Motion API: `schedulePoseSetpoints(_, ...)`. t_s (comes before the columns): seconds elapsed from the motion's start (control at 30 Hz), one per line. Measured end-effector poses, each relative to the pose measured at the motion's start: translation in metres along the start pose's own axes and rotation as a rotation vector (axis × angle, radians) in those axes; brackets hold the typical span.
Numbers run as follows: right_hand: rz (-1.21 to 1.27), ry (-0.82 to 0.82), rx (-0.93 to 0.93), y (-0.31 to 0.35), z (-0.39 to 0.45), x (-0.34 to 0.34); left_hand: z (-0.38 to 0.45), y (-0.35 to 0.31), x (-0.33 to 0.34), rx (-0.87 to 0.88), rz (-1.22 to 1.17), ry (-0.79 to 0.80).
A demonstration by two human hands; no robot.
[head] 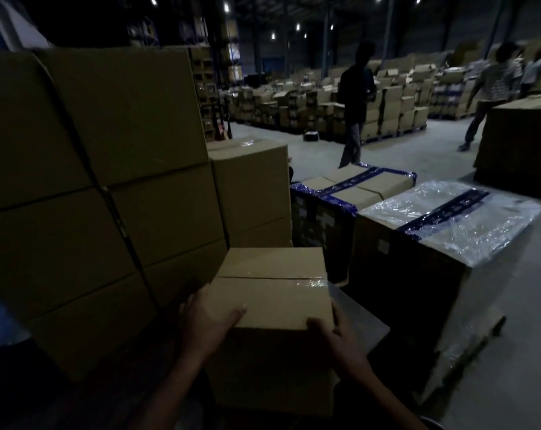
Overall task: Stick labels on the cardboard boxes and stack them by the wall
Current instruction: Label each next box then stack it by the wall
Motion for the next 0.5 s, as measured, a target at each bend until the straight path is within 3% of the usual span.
schedulePoseSetpoints(0.23, 0.11, -0.302, -0.199, 0.099, 0.025, -0.088, -0.015, -0.104, -0.016, 0.31, -0.604, -0.032)
schedulePoseSetpoints(0.5, 0.217, -0.498, -0.368, 0.211, 0.06, -0.148, 0.014, -0.22, -0.04, 0.687, -0.744, 0.021)
Point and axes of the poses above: each hand's wrist, its own z-axis towards the middle knuckle, its own x-axis out of the palm, y = z × x, the point moved 3 cm from there along z, towards the middle knuckle, and after that the axes turned 10 degrees about -z, right-handed, at the moved point
